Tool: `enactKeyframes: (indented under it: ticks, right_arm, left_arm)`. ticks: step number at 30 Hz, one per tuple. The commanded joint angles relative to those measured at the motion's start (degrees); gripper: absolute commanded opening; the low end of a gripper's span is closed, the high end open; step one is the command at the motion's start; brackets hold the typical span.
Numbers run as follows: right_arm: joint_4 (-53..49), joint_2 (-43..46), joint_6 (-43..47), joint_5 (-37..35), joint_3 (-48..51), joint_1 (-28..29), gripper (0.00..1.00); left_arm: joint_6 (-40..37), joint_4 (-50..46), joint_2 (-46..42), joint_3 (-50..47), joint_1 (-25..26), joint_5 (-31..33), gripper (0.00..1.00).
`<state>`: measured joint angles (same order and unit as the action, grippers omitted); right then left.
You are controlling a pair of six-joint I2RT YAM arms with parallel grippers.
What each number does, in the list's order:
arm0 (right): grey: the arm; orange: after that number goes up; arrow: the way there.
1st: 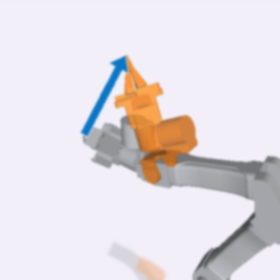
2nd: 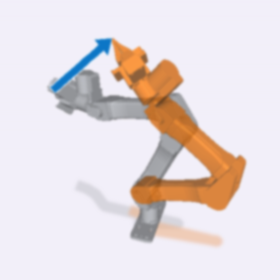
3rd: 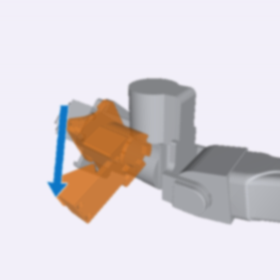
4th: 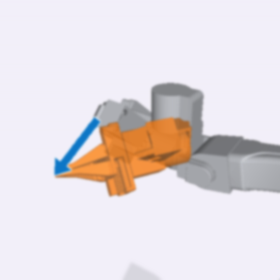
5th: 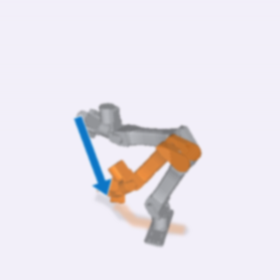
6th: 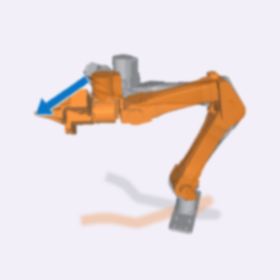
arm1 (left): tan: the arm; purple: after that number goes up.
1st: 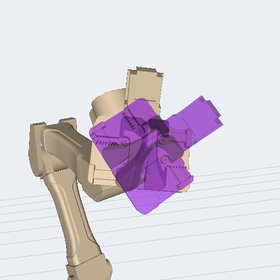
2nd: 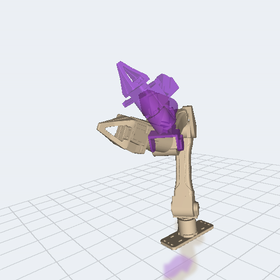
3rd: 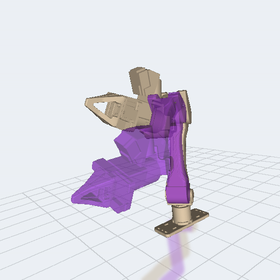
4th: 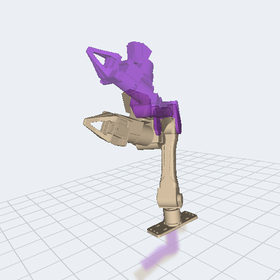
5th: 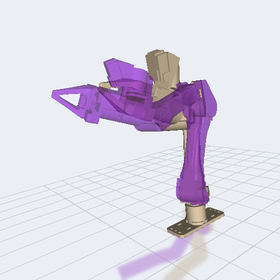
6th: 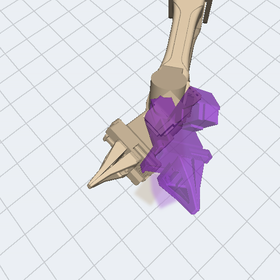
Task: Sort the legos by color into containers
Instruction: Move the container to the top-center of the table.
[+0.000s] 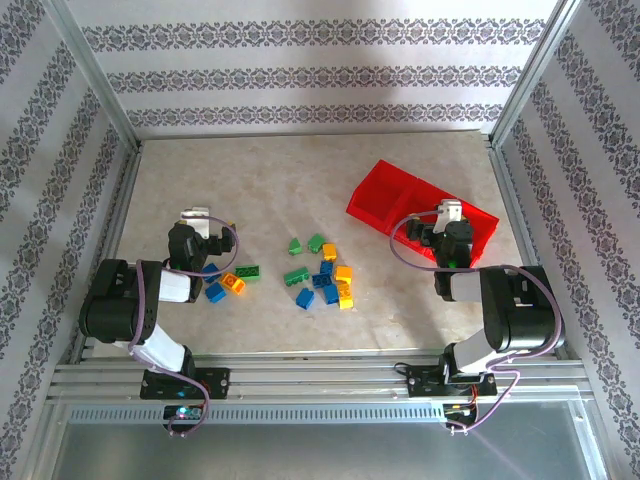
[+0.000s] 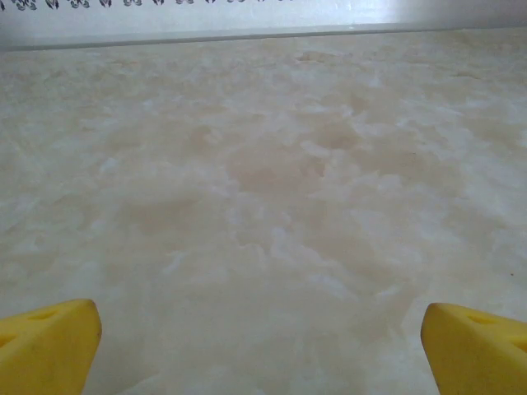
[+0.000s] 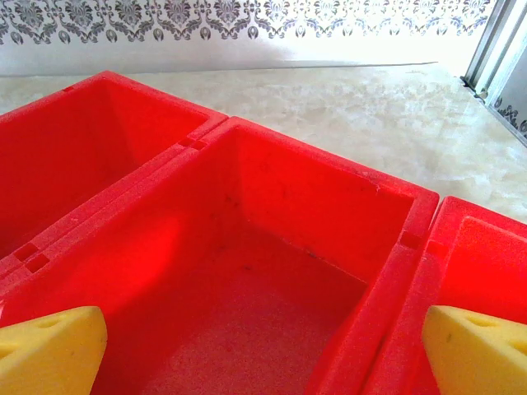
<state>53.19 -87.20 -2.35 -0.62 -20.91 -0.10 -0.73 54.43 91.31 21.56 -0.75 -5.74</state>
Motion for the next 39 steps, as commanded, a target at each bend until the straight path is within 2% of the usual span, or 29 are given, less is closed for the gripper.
enactKeyframes:
  ticks: [1,32,39]
  right_arm:
    - [1.13,-0.34,0.24,-0.55,-0.54,0.63,0.98]
    - [1.15,-0.25,0.19,-0.40,-0.51,0.54,0.98]
    - [-2.10,2.96,-0.21,-1.51,-0.93,0.43,0.98]
  left_arm:
    - [-0.87,1.28,-0.16,-0.12,0.49,0.54,1.00]
    - [-0.73,0.39,-0.25,0.32,0.46,0.57,1.00]
    - [-0.58,-7.39,-5.33,2.26,0.44,1.14,1.00]
